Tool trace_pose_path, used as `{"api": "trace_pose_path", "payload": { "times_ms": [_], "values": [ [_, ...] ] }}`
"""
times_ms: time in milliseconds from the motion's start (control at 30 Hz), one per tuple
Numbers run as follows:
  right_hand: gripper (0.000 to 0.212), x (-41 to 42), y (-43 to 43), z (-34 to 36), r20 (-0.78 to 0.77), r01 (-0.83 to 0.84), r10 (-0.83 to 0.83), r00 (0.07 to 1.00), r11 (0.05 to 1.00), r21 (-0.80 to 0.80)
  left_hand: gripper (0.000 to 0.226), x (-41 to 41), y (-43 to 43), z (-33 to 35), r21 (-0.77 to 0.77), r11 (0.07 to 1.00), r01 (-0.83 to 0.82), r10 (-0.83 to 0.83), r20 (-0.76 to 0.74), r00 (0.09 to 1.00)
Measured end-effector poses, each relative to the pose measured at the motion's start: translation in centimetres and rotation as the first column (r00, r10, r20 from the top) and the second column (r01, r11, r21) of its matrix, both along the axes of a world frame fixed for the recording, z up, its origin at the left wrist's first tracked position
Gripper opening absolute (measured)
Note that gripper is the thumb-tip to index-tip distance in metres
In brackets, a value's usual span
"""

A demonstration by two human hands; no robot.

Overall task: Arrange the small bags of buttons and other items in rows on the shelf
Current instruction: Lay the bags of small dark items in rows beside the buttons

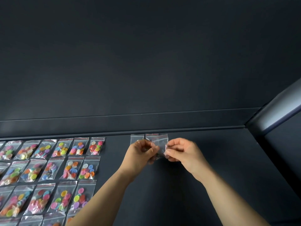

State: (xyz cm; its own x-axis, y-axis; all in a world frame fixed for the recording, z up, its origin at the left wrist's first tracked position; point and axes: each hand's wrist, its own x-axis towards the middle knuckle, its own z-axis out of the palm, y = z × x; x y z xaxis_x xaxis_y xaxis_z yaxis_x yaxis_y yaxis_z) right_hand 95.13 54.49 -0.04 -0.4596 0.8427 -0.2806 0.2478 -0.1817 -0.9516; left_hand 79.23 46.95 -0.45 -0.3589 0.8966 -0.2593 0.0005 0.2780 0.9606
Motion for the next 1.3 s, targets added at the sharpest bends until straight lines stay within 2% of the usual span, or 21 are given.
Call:
{"api": "trace_pose_path", "payload": {
  "times_ms": [100, 200, 333, 433, 533, 633, 733, 1000, 1300],
  "values": [
    [0.017, 0.2, 1.6, -1.2, 0.061, 0.098, -0.100, 0.993, 0.995, 0.035, 0.005, -0.7, 0.6, -0.8, -0.002, 0.998, -0.056, 0.052, -0.301, 0.952],
    [0.017, 0.0, 3.5, -2.6, 0.134, 0.136, -0.148, 0.980, 0.986, 0.096, 0.018, -1.7, 1.0, -1.5, -0.057, 0.998, -0.013, -0.027, -0.650, 0.760],
    [0.017, -0.9, 4.5, -4.2, 0.283, 0.067, -0.133, 0.950, 0.970, 0.232, 0.030, -1.9, 1.8, -2.2, -0.183, 0.982, 0.040, -0.175, -0.820, 0.544],
    [0.009, -1.0, 4.6, -4.4, 0.434, -0.061, -0.137, 0.891, 0.908, 0.413, 0.032, -1.9, 2.1, -2.8, -0.216, 0.975, 0.055, -0.215, -0.848, 0.485],
    [0.019, -0.6, 4.7, -4.2, 0.498, -0.179, -0.142, 0.856, 0.821, 0.542, 0.033, -1.8, 2.3, -3.1, -0.189, 0.981, 0.046, -0.187, -0.852, 0.488],
    [0.033, -0.2, 4.8, -4.7, 0.513, -0.307, -0.042, 0.857, 0.758, 0.575, 0.033, -1.8, 2.3, -3.4, -0.175, 0.984, 0.037, -0.170, -0.858, 0.485],
    [0.037, 0.0, 4.9, -5.3, 0.567, -0.405, 0.014, 0.824, 0.714, 0.571, 0.033, -1.7, 2.4, -3.5, -0.169, 0.985, 0.019, -0.157, -0.858, 0.489],
    [0.037, 0.2, 4.8, -5.5, 0.583, -0.415, 0.012, 0.812, 0.715, 0.563, 0.031, -1.7, 2.4, -3.4, -0.193, 0.981, 0.001, -0.171, -0.865, 0.472],
    [0.038, 0.6, 4.9, -5.5, 0.578, -0.423, 0.032, 0.815, 0.715, 0.557, 0.033, -1.5, 2.6, -3.2, -0.220, 0.975, 0.017, -0.199, -0.847, 0.493]
  ]
}}
